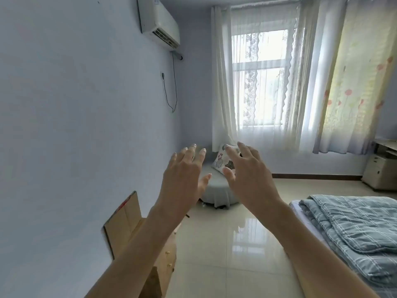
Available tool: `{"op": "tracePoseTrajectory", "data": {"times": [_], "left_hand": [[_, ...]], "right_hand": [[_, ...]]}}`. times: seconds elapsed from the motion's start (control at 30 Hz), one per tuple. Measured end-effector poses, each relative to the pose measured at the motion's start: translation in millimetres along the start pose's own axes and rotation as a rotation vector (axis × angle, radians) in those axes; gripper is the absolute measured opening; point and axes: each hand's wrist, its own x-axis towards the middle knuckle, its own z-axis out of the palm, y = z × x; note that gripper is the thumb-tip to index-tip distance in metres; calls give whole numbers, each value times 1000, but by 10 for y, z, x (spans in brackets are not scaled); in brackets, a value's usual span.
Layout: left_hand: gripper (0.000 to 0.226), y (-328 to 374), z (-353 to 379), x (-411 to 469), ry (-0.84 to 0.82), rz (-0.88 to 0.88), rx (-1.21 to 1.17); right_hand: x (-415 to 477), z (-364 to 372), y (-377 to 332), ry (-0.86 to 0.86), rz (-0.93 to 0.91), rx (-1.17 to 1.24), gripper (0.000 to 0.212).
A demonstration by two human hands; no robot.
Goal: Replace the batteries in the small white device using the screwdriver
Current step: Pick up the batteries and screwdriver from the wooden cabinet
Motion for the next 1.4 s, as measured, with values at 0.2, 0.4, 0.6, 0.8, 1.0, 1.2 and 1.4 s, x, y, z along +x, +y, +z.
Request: {"op": "tracePoseTrajectory", "data": {"times": [0.2,0.4,0.6,0.8,1.0,1.2,1.4], "left_hand": [[70,-63,508,506,-44,-116,29],[71,-124,941,931,-73,-225,89],[73,-374,1284,1132,-127,-322,129],[72,-985,1646,1387,-134,-405,220],[72,-1704,1983,1623,-121,-477,289],[73,-2428,2239,1867,-149,-551,355],[73,-2992,2534,2187,-175,-625,407]], "right_hand": [[564,480,387,-68,-97,42,60],[1138,879,756,-126,-204,14,61],[1643,1393,785,-193,-268,118,58],[2220,2027,489,-234,-361,208,57],[2876,2717,66,-260,-436,259,58],[3459,3308,-353,-308,-483,319,58],[4095,3919,-705,-336,-562,391,59]]}}
